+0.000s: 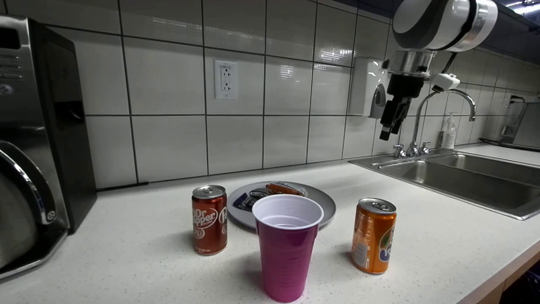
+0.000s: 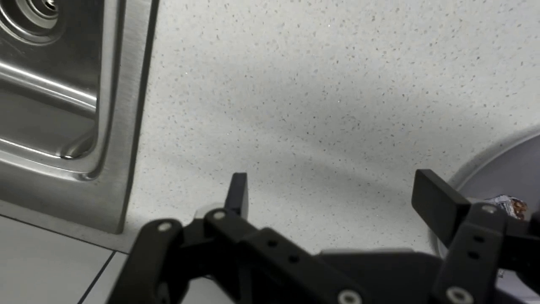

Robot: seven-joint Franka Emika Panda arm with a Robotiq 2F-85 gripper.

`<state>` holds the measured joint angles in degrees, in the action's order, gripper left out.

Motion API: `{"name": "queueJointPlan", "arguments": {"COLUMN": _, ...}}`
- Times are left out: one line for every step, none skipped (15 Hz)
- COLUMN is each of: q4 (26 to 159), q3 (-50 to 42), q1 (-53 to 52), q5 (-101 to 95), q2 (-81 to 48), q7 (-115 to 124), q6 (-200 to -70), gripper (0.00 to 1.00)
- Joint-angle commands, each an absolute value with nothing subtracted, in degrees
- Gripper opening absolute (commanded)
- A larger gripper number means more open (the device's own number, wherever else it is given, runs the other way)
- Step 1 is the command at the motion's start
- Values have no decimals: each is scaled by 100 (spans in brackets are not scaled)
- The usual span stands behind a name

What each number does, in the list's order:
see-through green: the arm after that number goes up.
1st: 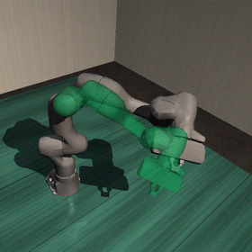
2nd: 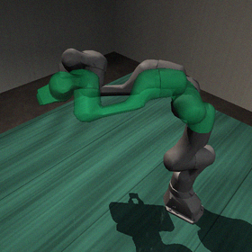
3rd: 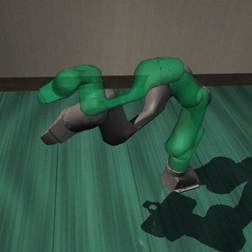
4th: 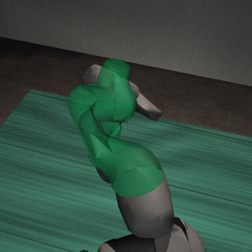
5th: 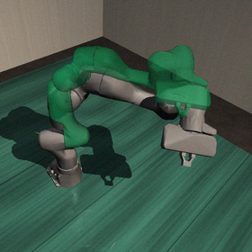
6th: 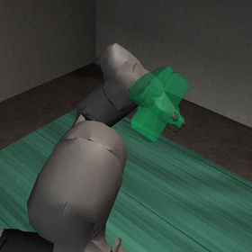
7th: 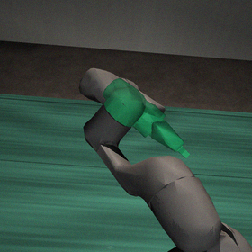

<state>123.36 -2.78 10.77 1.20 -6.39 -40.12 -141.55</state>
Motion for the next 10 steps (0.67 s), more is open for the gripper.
{"name": "queueJointPlan", "arguments": {"q4": 12666, "q3": -384, "q1": 1070, "q5": 303, "q2": -240, "q7": -4329, "q6": -14108, "gripper": 100}}
{"name": "queueJointPlan", "arguments": {"q4": 12701, "q3": -409, "q1": 1064, "q5": 313, "q2": -191, "q7": -4364, "q6": -14082, "gripper": 100}}
{"name": "queueJointPlan", "arguments": {"q4": 12730, "q3": -430, "q1": 1060, "q5": 349, "q2": -142, "q7": -4435, "q6": -14040, "gripper": 100}}
{"name": "queueJointPlan", "arguments": {"q4": 12774, "q3": -451, "q1": 1059, "q5": 396, "q2": -79, "q7": -4520, "q6": -13994, "gripper": 100}}
{"name": "queueJointPlan", "arguments": {"q4": 12813, "q3": -474, "q1": 1051, "q5": 425, "q2": -27, "q7": -4572, "q6": -13964, "gripper": 100}}
{"name": "queueJointPlan", "arguments": {"q4": 12849, "q3": -496, "q1": 1046, "q5": 477, "q2": 43, "q7": -4647, "q6": -13903, "gripper": 100}}
{"name": "queueJointPlan", "arguments": {"q4": 12885, "q3": -519, "q1": 1039, "q5": 544, "q2": 100, "q7": -4741, "q6": -13847, "gripper": 100}}
{"name": "queueJointPlan", "arguments": {"q4": 12913, "q3": -550, "q1": 1031, "q5": 551, "q2": 136, "q7": -4740, "q6": -13808, "gripper": 100}}
{"name": "queueJointPlan", "arguments": {"q4": 12712, "q3": -551, "q1": 979, "q5": 380, "q2": -171, "q7": -4455, "q6": -13992, "gripper": 100}}
{"name": "queueJointPlan", "arguments": {"q4": 12729, "q3": -566, "q1": 975, "q5": 385, "q2": -144, "q7": -4463, "q6": -13979, "gripper": 100}}
